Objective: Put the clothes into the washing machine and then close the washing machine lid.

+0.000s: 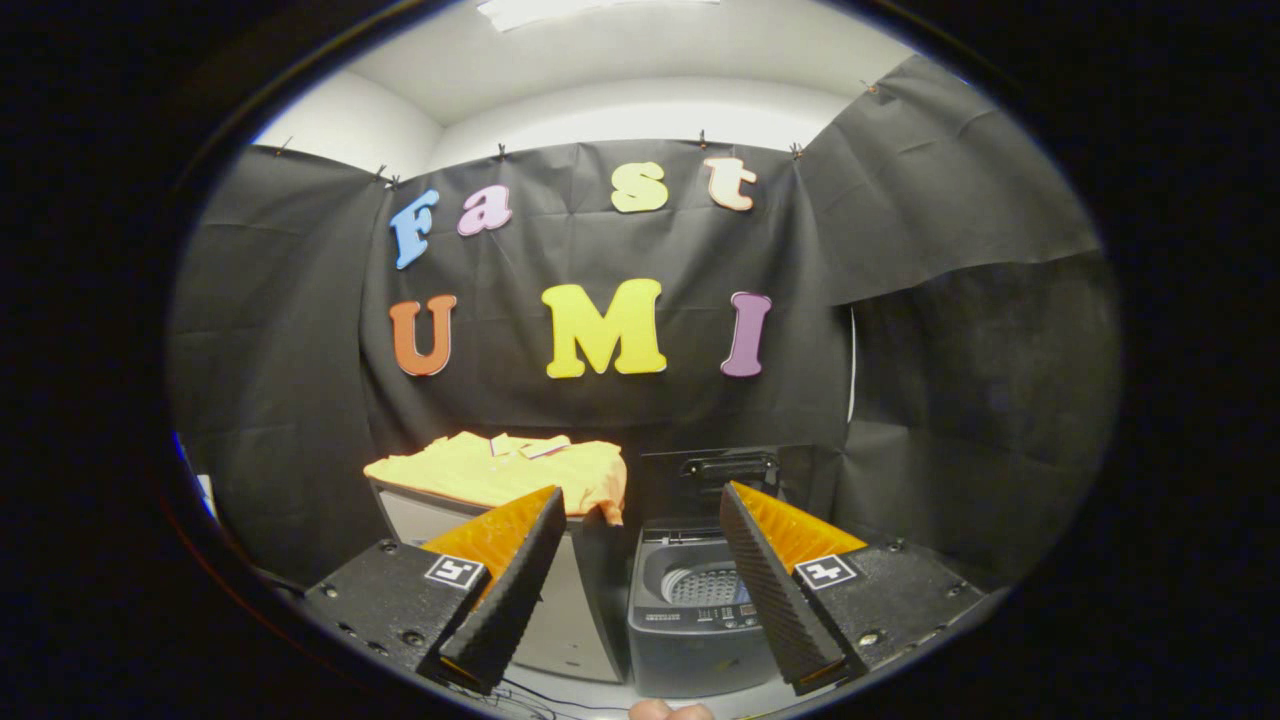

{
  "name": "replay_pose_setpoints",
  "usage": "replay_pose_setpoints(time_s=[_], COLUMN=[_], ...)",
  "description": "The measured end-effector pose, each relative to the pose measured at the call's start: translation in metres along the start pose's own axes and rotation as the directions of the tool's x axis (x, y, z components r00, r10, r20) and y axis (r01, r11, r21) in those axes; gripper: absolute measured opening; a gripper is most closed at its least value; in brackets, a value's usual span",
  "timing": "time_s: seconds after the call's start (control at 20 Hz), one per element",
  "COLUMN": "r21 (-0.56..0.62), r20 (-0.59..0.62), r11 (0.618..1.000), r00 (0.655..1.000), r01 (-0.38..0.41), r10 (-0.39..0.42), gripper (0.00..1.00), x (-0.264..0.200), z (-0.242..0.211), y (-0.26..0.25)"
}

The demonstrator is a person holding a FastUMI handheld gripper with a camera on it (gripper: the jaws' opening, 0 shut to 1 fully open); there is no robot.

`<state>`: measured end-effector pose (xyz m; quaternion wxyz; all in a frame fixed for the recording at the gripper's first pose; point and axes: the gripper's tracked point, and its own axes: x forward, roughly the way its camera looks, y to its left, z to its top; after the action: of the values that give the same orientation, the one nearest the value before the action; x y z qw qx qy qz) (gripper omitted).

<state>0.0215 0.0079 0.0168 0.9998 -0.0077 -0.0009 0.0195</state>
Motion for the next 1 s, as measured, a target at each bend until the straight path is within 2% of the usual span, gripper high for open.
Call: replay_pose_setpoints(time_s=[0.35, 0.6, 1.0], r21=[-0.001, 0.007, 0.015], r20=[0.009, 0.012, -0.006], r11=[1.000, 0.998, 0.996], r00=[1.000, 0.998, 0.996], r01=[-0.009, -0.066, -0.093], r10=[0.009, 0.066, 0.093], gripper=[0.98, 0.98, 0.98], x=[0.019, 0.042, 0.076], z=[0.014, 0.028, 0.052], y=[0.020, 0.059, 0.129])
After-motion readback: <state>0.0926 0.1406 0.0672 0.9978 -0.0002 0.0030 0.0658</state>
